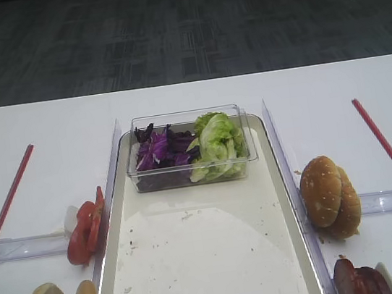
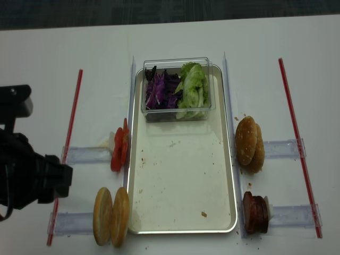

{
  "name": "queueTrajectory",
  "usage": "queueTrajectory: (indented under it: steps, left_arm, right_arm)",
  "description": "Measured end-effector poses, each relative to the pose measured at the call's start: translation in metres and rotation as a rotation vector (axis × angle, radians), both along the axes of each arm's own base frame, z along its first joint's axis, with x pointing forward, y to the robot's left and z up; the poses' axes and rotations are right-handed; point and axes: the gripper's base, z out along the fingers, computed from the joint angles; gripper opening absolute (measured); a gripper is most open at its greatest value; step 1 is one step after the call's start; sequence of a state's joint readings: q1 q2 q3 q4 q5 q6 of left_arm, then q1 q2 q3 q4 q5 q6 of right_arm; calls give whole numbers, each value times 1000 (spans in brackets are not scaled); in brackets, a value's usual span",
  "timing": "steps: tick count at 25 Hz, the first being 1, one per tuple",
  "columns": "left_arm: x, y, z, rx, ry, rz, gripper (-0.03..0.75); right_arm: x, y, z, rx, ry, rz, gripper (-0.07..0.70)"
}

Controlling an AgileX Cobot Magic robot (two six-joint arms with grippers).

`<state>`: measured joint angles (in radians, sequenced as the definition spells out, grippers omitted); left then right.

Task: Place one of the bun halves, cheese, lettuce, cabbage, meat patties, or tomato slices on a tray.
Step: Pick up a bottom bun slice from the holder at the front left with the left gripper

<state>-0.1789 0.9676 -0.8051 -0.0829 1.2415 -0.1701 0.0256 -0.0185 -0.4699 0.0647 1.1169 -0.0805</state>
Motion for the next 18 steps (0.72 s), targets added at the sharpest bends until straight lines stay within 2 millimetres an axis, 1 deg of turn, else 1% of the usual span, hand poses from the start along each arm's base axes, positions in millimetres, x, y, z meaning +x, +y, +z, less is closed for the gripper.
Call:
queueTrajectory:
  steps: [8,18]
  left_arm:
    - [-9,-31,-1,-22,32,-53,446]
    - [1,-69,-10,-4,118,-104,446]
  right_arm:
    - [0,0,0,0,0,0,324]
    - [0,0,0,0,0,0,324]
